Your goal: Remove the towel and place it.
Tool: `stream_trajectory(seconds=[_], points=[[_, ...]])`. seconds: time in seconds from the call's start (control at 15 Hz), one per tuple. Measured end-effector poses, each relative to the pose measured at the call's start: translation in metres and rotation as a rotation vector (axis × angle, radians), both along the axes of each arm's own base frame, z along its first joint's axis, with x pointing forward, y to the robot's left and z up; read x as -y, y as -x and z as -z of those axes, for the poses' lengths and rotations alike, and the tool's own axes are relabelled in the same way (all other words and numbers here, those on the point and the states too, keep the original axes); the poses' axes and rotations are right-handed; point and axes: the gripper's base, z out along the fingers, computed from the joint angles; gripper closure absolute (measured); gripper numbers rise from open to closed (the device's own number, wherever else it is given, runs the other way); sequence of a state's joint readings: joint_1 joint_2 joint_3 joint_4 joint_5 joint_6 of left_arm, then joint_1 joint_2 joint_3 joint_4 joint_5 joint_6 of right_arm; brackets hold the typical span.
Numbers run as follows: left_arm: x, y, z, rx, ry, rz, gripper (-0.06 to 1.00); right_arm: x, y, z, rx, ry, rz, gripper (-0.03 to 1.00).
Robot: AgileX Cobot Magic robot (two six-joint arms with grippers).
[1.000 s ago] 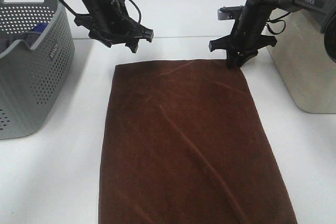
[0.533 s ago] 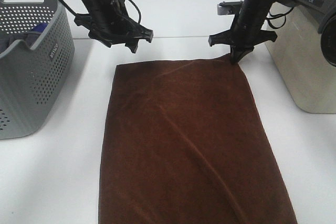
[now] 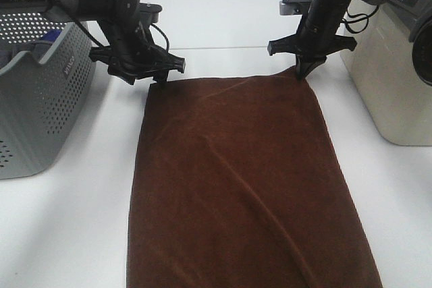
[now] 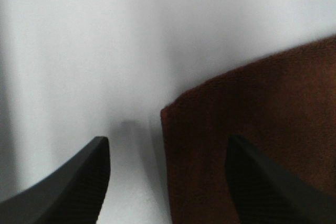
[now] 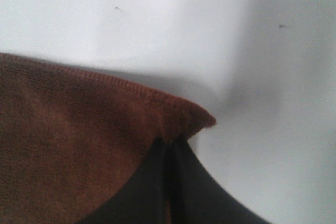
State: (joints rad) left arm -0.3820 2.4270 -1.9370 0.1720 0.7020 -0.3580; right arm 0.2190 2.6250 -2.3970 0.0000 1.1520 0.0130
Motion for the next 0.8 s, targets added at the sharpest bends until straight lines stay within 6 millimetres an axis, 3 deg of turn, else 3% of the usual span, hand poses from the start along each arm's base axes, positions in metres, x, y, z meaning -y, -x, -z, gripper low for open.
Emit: stream_trajectory(seconds=[0.4, 0.8], points=[[0.007, -0.011, 0.023, -0.001, 0.036, -0.010, 0.40, 0.000, 0.000, 0.000, 0.002, 0.001, -0.004, 0.97], [0.007, -0.012, 0.025, -0.002, 0.028, 0.005, 0.44, 0.000, 0.000, 0.000, 0.003, 0.003, -0.012, 0.97]])
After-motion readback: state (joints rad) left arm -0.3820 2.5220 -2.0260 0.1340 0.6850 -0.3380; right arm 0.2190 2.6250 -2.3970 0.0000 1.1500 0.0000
